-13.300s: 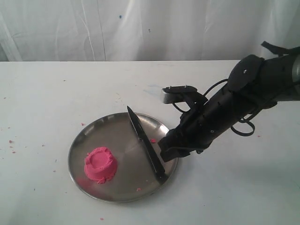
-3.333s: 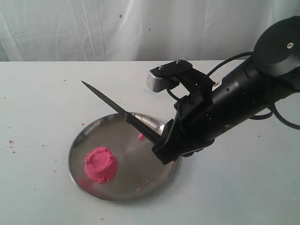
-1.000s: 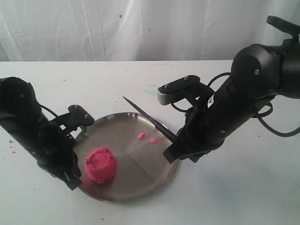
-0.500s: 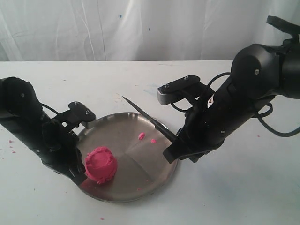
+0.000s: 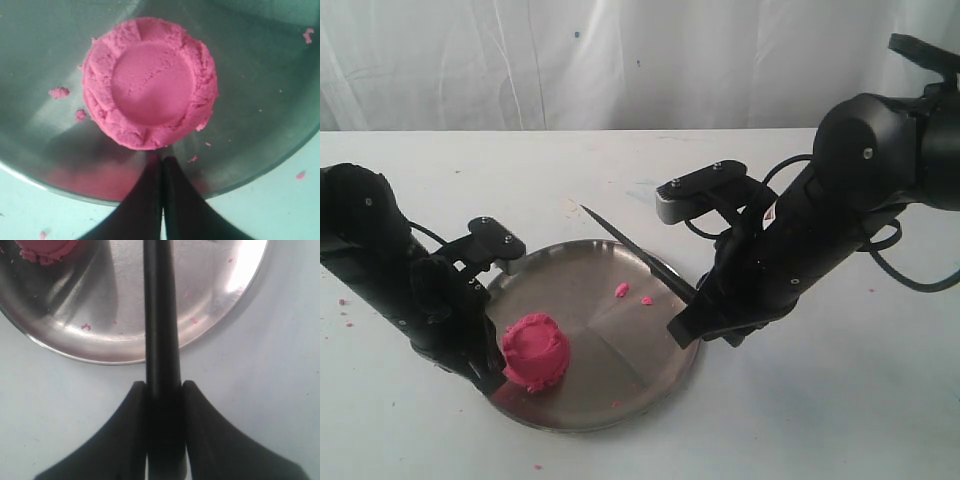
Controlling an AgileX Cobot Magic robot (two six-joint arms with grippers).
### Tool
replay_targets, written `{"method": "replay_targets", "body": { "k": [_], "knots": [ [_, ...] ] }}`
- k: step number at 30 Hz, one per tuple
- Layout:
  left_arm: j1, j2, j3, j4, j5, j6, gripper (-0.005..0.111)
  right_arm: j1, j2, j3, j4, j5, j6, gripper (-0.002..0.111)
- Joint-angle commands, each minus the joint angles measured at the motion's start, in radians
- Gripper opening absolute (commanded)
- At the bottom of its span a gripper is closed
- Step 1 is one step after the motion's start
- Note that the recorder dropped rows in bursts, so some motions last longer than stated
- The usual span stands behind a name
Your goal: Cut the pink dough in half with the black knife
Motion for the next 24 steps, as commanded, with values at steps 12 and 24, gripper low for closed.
{"method": "replay_targets", "body": {
  "k": [12, 24],
  "knots": [
    [-0.007, 0.06, -0.005, -0.112, 0.014, 0.073, 0.0, 0.002, -0.007, 0.003, 0.002, -0.007, -0.003, 0.0],
    [-0.007, 0.065, -0.005, -0.175, -0.181, 0.078, 0.0, 0.002, -0.007, 0.003, 0.004, -0.007, -0.003, 0.0]
  ]
}}
